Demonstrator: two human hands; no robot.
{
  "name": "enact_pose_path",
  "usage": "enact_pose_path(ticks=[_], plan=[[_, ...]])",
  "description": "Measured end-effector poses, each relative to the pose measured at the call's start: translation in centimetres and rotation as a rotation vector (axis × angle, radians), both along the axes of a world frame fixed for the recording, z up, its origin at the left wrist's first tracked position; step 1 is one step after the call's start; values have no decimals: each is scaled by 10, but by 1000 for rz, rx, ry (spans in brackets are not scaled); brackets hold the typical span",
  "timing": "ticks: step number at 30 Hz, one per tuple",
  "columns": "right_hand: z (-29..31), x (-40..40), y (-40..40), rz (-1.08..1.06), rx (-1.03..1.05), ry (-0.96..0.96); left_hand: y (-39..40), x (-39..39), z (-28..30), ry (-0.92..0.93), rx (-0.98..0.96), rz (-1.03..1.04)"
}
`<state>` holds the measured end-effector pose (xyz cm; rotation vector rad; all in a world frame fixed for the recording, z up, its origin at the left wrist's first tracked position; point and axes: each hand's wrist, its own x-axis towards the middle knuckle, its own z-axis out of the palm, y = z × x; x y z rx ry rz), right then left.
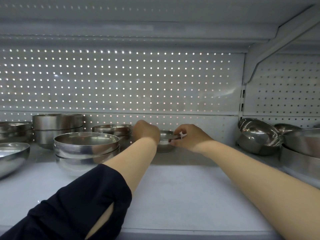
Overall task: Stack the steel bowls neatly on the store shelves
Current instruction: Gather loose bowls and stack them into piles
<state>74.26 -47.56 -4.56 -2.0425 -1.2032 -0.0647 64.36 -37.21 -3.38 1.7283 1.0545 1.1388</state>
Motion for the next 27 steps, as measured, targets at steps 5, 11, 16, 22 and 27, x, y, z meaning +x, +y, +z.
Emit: enact_pose_path(ticks=[5, 11, 16, 22, 27], plan=[[32, 3, -21, -91, 277, -23, -34, 5, 10, -13, 490, -126], [84, -18, -71, -222, 589, -70, -75, 10, 24, -86, 589, -346], [102, -33, -162, -291, 531, -131, -85, 21, 14, -73, 459, -572], [109, -30, -257, -387, 64, -146, -109, 32, -9, 219, 322, -893], [102, -14, -302, -391, -286, -196, -146, 35, 1, 319, 238, -1002]])
